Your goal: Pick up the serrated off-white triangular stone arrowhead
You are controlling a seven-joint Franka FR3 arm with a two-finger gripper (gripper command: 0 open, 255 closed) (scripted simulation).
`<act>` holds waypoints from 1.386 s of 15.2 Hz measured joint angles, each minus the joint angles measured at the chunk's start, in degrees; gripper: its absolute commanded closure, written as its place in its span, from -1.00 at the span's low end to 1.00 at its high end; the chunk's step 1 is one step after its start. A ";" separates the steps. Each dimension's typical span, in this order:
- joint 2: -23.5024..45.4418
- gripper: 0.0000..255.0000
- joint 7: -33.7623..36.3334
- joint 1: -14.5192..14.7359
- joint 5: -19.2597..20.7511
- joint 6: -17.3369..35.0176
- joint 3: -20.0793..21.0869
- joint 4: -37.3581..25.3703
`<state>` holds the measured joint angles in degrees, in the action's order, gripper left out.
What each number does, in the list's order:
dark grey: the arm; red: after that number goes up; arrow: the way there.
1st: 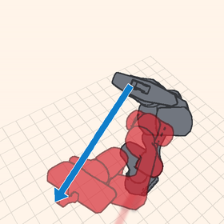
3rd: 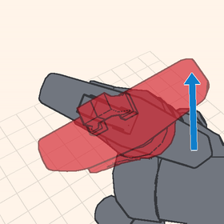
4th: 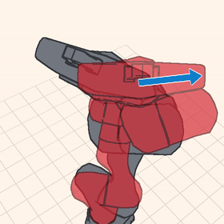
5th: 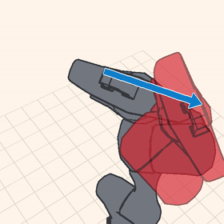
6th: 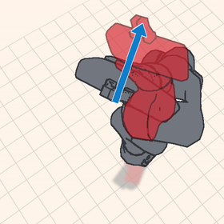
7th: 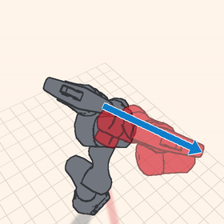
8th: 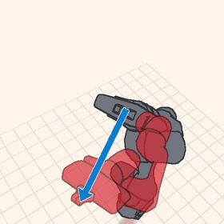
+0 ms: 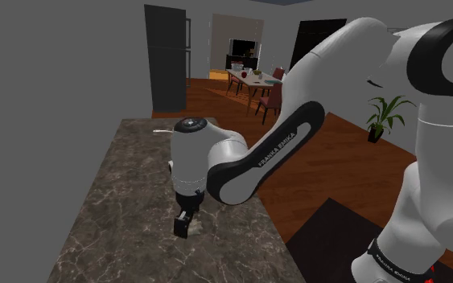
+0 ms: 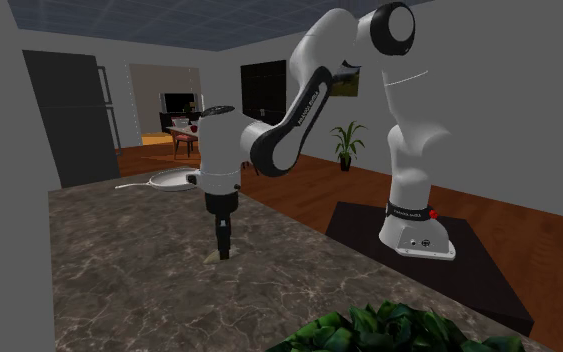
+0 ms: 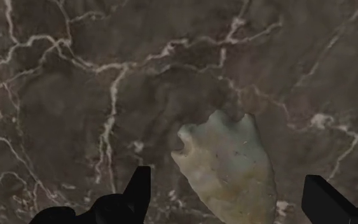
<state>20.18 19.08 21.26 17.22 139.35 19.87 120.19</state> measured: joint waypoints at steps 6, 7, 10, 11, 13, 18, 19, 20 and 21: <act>2.09 1.00 1.06 0.54 1.41 1.98 -0.75 0.03; 2.11 1.00 1.08 0.54 1.43 2.01 -0.76 0.04; 2.08 1.00 1.08 0.55 1.45 2.01 -0.77 0.02; 2.08 1.00 1.08 0.55 1.45 2.00 -0.76 0.01; 2.10 1.00 1.09 0.56 1.45 1.99 -0.76 -0.01; 0.24 1.00 0.19 0.04 0.26 0.51 -0.11 0.24; -0.32 1.00 -0.08 -0.06 -0.14 -0.15 0.12 0.10; -0.92 1.00 -0.38 -0.19 -0.56 -0.78 0.33 0.02; -1.49 1.00 -0.77 -0.35 -1.00 -1.56 0.54 -0.25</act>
<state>18.70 18.32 20.91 16.22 137.80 20.41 119.94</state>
